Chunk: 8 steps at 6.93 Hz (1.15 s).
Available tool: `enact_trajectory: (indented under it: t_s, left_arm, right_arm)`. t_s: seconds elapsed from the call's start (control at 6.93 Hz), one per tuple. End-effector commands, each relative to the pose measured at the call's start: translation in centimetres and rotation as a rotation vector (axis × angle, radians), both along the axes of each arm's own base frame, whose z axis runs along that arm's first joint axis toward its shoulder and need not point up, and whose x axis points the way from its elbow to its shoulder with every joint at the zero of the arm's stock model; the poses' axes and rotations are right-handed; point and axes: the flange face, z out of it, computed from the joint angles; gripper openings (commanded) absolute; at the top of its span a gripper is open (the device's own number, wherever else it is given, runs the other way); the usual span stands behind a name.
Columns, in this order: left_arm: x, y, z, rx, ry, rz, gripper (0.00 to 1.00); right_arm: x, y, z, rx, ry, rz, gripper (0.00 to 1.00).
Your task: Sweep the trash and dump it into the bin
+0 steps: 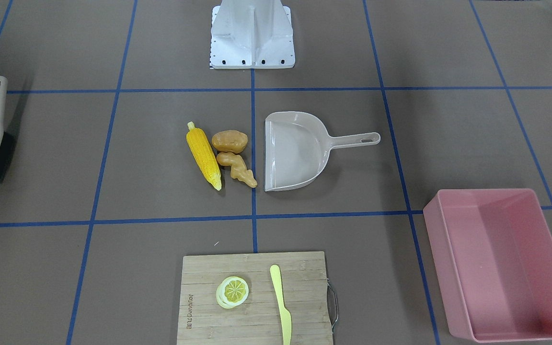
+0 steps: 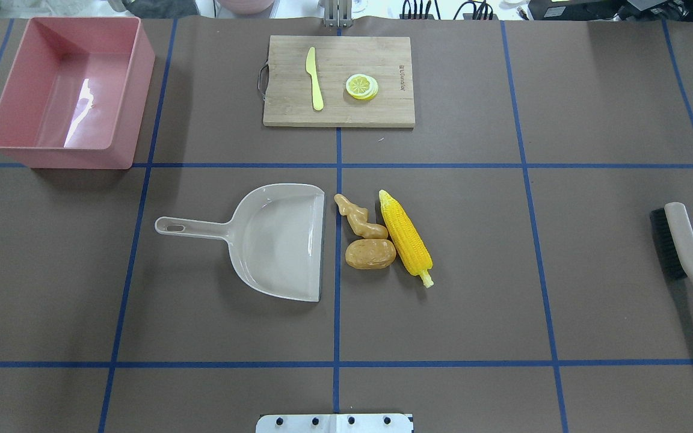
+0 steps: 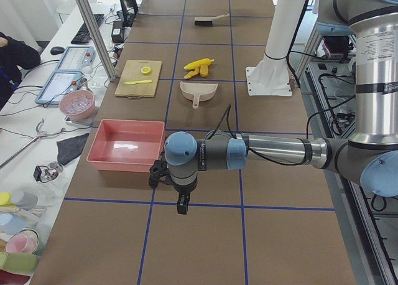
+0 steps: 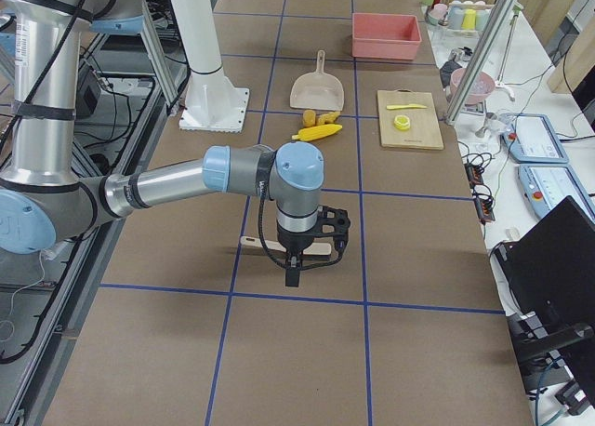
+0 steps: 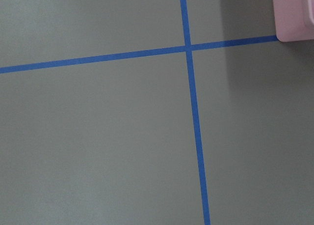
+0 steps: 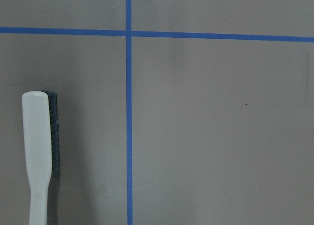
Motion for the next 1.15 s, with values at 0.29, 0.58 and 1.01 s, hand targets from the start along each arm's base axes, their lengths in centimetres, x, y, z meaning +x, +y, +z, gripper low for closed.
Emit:
enact_trajectory:
  t_s: [0.29,0.58,1.01]
  left_arm:
    - [0.04,0.06,-0.12,0.003,0.005,0.000,0.98]
    - [0.13,0.11,-0.07,0.002,0.008,0.001,0.98]
    - [0.13,0.03,-0.21,0.004,0.008,0.000,0.98]
  right_arm:
    - [0.00,0.10,0.10,-0.003,0.000,0.001,1.00]
    - [0.01,0.10,0.11,-0.004,0.002,0.001,1.00]
    - [-0.01,0.24,0.07,-0.005,-0.013,0.008,1.00]
